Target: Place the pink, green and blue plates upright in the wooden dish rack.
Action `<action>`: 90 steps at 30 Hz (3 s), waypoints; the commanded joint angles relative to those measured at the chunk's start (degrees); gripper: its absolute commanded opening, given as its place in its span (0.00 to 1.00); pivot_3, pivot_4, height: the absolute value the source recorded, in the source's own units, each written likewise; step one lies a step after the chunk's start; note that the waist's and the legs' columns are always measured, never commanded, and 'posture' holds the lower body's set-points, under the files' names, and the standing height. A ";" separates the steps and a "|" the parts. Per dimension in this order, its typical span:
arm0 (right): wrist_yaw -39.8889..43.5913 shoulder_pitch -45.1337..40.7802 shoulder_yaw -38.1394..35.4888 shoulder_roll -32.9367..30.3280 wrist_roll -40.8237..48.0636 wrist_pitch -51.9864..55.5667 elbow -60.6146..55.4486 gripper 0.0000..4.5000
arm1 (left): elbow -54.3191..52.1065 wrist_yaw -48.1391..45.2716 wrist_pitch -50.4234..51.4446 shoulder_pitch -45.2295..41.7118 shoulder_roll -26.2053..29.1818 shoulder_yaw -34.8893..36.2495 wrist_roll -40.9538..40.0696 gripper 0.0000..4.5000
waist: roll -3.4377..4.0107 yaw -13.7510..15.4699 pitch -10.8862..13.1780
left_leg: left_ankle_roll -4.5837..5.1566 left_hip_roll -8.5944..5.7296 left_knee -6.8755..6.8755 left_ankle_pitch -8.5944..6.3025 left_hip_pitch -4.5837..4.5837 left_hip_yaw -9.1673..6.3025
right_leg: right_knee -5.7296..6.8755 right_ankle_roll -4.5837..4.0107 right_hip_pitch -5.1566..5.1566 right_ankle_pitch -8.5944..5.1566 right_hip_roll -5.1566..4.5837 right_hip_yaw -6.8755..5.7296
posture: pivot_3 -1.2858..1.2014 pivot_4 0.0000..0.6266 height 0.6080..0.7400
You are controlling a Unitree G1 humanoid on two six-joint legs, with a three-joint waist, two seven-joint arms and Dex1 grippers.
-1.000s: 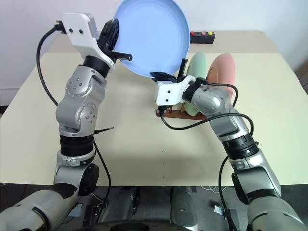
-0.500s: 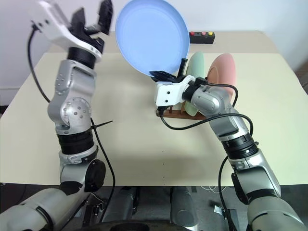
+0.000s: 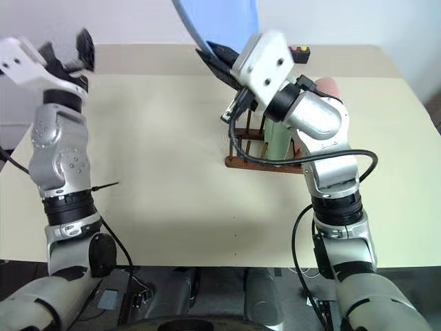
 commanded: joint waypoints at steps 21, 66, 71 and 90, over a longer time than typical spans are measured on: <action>-25.88 12.14 -14.27 2.45 45.32 31.68 -13.40 0.00 | -14.55 -37.75 5.15 27.04 5.01 -22.90 -6.61 0.99 | 0.14 -0.10 -0.02 | 0.04 0.03 -0.04 -0.01 0.00 0.05 | 0.02 -0.07 -0.05 0.01 0.00 0.02 | 0.52 0.24 1.00; -32.30 10.98 -13.26 1.19 51.19 29.85 -11.90 0.00 | -13.51 -36.68 -0.08 25.76 3.55 -22.48 -3.00 0.99 | 0.15 -0.13 -0.02 | 0.04 0.04 -0.07 -0.01 -0.01 0.05 | -0.02 -0.07 -0.06 0.00 0.00 0.02 | 0.52 0.24 1.00; -32.85 10.90 -13.47 1.32 52.17 29.64 -11.89 0.00 | -13.25 -36.75 -0.24 25.61 3.50 -22.49 -2.94 0.99 | 0.15 -0.12 -0.02 | 0.05 0.04 -0.08 -0.01 -0.01 0.05 | -0.03 -0.07 -0.06 0.00 0.00 0.02 | 0.52 0.24 1.00; -39.27 13.11 -13.73 2.76 57.14 28.62 -10.27 0.00 | -13.00 -36.77 -0.66 25.57 3.79 -22.59 -2.71 0.99 | 0.15 -0.12 -0.02 | 0.05 0.04 -0.09 -0.01 -0.02 0.05 | -0.04 -0.07 -0.06 0.00 0.00 0.03 | 0.52 0.24 1.00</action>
